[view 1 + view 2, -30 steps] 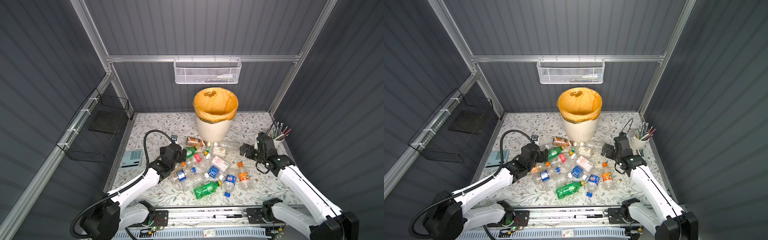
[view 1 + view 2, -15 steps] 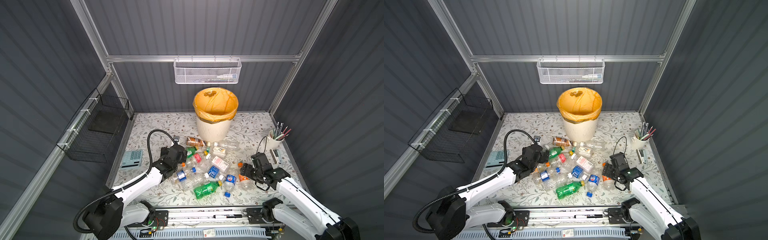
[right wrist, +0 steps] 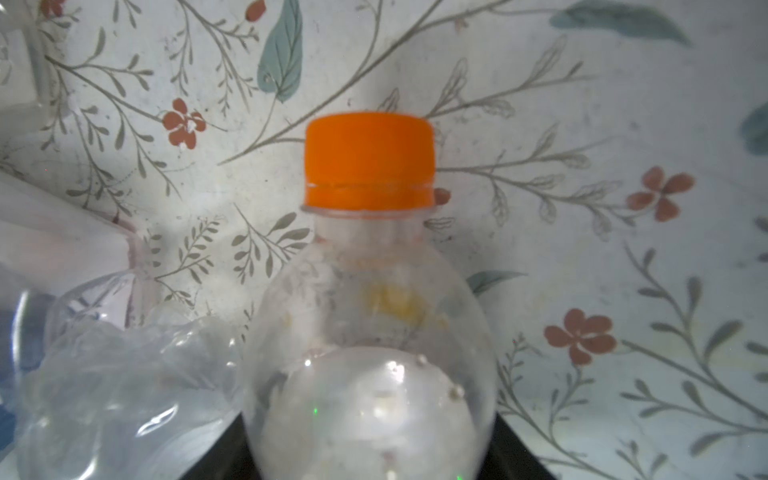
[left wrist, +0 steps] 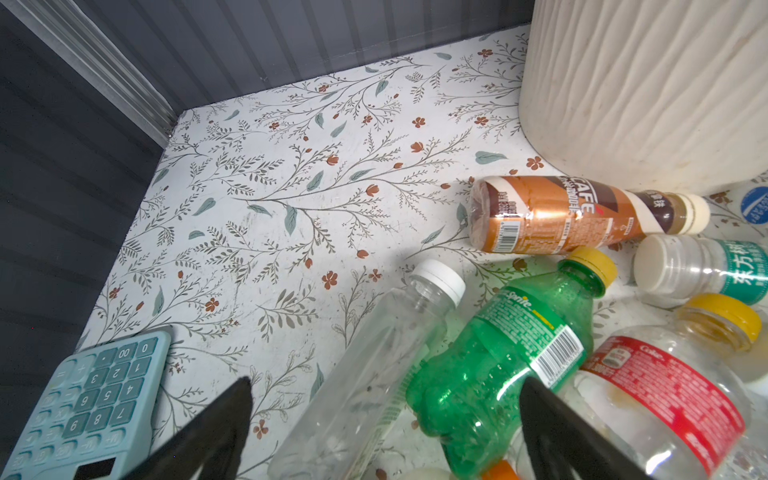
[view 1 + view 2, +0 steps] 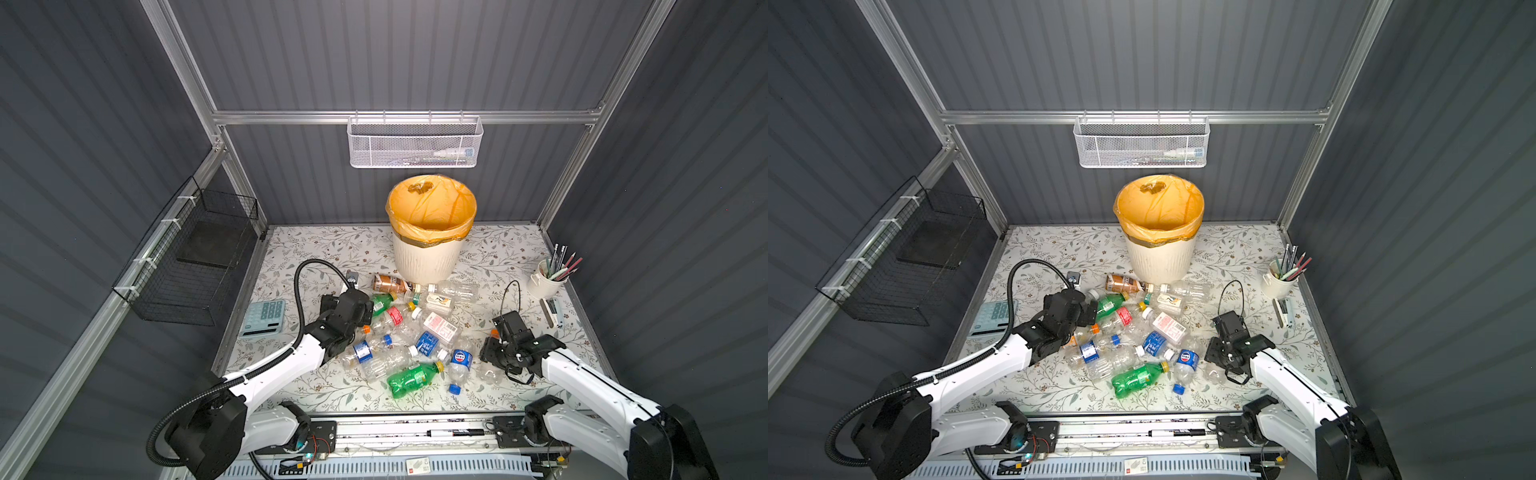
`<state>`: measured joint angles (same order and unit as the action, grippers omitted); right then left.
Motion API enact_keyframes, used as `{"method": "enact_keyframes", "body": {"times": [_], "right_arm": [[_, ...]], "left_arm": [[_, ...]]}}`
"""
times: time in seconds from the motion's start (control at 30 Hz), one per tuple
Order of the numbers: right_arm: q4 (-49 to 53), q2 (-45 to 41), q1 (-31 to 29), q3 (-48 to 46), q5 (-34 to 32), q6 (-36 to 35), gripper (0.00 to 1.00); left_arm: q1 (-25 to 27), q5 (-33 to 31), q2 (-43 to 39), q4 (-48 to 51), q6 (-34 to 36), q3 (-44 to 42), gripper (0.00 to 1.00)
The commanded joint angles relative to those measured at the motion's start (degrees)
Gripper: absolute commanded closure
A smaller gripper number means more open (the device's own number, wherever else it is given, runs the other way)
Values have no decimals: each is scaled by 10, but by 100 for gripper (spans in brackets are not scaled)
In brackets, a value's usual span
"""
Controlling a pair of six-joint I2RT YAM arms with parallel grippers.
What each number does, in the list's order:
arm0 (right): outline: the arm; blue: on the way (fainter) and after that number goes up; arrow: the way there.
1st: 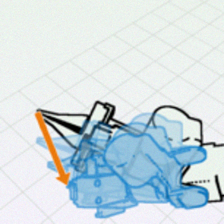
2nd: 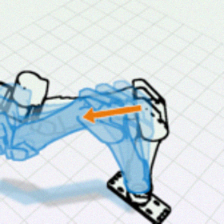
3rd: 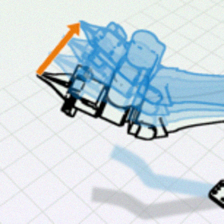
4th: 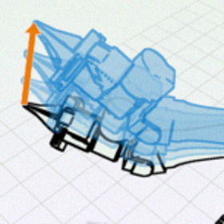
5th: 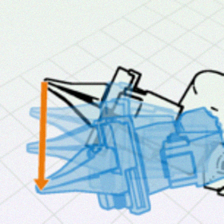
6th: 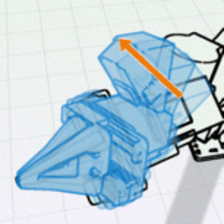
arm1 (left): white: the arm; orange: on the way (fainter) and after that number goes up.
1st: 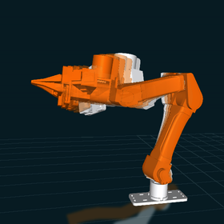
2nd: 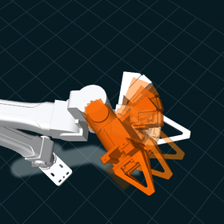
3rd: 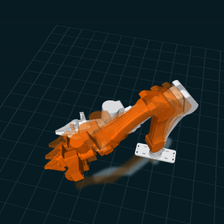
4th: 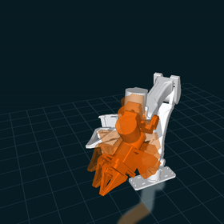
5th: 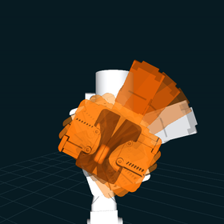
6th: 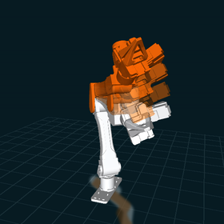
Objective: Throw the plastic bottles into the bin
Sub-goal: 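Lower the right gripper and grasp the orange-capped bottle, then carry the orange-capped bottle over the bin and open the right gripper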
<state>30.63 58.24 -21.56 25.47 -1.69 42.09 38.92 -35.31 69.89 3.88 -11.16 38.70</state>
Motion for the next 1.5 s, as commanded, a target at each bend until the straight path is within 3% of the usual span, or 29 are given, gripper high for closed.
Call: {"method": "enact_keyframes", "body": {"times": [0.0, 0.1, 0.23, 0.37, 0.43, 0.57, 0.7, 0.83, 0.9, 0.93, 0.97, 1.07, 1.2, 1.47], "right_arm": [[-11, -4, -3, -1, -16, -1, 47], [-8, -40, -2, 26, -38, -26, 48], [6, -116, 34, 136, -91, -122, 50], [-54, -146, 119, 269, -85, -179, 54], [-119, -128, 135, 325, -80, -192, 54], [-192, -19, 136, 456, -5, -183, 53], [-229, 152, 110, 591, 78, -153, 53], [-95, 370, 58, 828, 148, -191, 44], [10, 462, 51, 959, 155, -198, 28], [38, 491, 50, 1005, 140, -193, 4], [43, 502, 50, 1021, 123, -190, 1], [-18, 461, 50, 955, 86, -183, 1], [-130, 343, 51, 782, 33, -193, 1], [-166, 140, 74, 493, -29, -205, 1]], "left_arm": [[1, -17, -8, 11, -10, 4, 0], [1, -26, -11, 13, -15, 0, 0], [1, -31, -12, 17, -18, 0, 0], [1, -25, -9, 19, -15, 3, 0], [2, -21, -10, 14, -13, 2, 0], [2, -13, -14, 11, -6, 1, 0], [5, -8, -21, 4, -6, -2, 0], [9, 2, -18, -2, -11, -2, 0], [11, 2, -15, 7, -9, 4, 0], [12, 2, -15, 12, -6, 7, 0], [14, 0, -18, 16, -5, 8, 0], [21, -11, -31, 24, -2, 6, 0], [39, -19, -49, 18, 15, -4, 0], [141, -16, -37, 42, 91, 26, 0]]}}
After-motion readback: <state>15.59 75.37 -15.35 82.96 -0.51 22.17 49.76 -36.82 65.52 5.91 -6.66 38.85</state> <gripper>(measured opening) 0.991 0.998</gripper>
